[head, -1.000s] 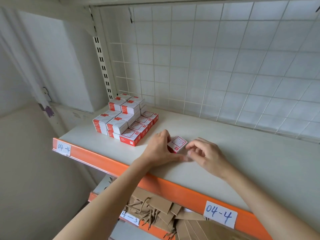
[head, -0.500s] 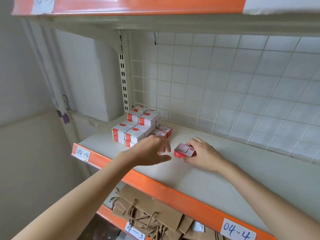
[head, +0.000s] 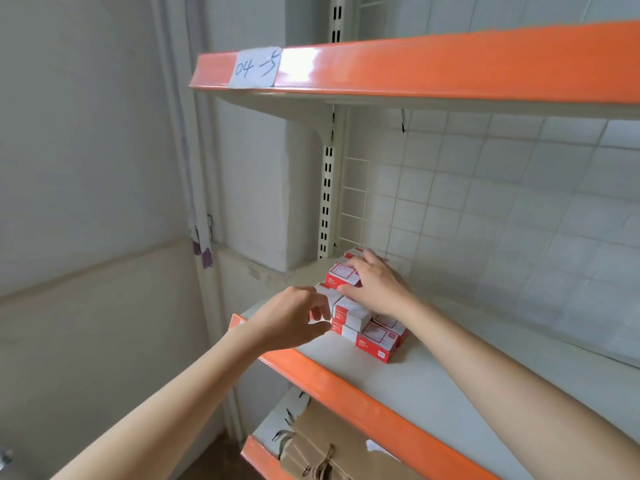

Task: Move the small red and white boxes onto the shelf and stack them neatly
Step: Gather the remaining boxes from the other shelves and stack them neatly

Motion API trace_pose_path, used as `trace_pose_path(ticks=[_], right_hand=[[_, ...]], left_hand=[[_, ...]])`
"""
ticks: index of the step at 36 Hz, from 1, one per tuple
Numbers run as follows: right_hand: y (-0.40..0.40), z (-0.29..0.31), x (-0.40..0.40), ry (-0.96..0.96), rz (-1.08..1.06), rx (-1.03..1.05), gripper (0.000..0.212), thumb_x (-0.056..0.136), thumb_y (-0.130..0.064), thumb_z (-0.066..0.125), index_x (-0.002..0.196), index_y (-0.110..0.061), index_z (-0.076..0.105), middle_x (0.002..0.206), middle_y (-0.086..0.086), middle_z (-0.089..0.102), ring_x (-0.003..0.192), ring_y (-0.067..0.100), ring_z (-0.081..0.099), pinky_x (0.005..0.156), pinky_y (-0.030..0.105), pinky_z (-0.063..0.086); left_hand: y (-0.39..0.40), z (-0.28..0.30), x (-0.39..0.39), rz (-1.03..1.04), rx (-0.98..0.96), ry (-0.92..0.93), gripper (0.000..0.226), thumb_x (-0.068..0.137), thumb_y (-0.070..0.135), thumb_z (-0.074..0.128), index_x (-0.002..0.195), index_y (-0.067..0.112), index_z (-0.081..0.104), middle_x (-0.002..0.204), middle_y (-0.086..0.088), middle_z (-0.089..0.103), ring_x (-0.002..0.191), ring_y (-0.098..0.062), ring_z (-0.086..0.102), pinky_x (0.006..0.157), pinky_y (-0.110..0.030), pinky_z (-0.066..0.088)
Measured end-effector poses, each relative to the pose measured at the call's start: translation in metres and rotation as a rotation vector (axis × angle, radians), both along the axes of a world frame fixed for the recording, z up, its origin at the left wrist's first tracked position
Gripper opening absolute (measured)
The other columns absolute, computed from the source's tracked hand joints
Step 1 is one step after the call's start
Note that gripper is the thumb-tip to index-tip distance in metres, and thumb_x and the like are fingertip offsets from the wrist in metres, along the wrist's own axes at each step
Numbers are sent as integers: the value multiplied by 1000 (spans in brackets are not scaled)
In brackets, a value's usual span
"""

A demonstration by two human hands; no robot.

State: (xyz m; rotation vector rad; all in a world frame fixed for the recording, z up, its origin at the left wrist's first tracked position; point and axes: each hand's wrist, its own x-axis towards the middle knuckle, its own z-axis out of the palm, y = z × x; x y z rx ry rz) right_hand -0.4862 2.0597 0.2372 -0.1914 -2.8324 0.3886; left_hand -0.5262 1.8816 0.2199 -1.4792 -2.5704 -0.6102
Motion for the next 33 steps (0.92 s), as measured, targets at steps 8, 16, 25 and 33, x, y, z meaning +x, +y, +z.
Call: trace_pose_path(ticks=[8, 16, 25, 33], right_hand=[[-9, -12, -23, -71, -101, 123, 59, 90, -50, 51, 141, -21, 41, 139, 6, 31, 130, 22, 32, 105, 40, 33], [16, -2, 9, -24, -75, 35, 38, 93, -32, 50, 128, -17, 51, 121, -1, 46, 109, 16, 50, 88, 27, 39], [54, 6, 78, -13, -111, 49, 31, 90, -24, 58, 119, -14, 58, 100, -1, 48, 84, 9, 43, 80, 23, 37], [49, 17, 72, 4, -66, 40, 33, 90, -24, 57, 121, -13, 56, 112, 3, 52, 96, 19, 53, 85, 25, 39]], left_hand=[[-2, 5, -14, -60, -1, 6, 17, 88, 28, 63, 99, 16, 67, 94, 2, 62, 74, -7, 49, 72, -23, 45], [28, 4, -12, -189, 14, 8, 14, 88, 24, 62, 94, 13, 68, 91, 0, 65, 71, -8, 47, 66, -21, 39], [69, 4, 18, -297, -29, 51, 14, 88, 22, 60, 93, 13, 69, 89, -1, 64, 75, -13, 54, 67, -26, 45], [66, 8, 26, -228, -54, 58, 13, 89, 23, 59, 93, 16, 69, 91, 1, 65, 77, -12, 56, 71, -33, 51]])
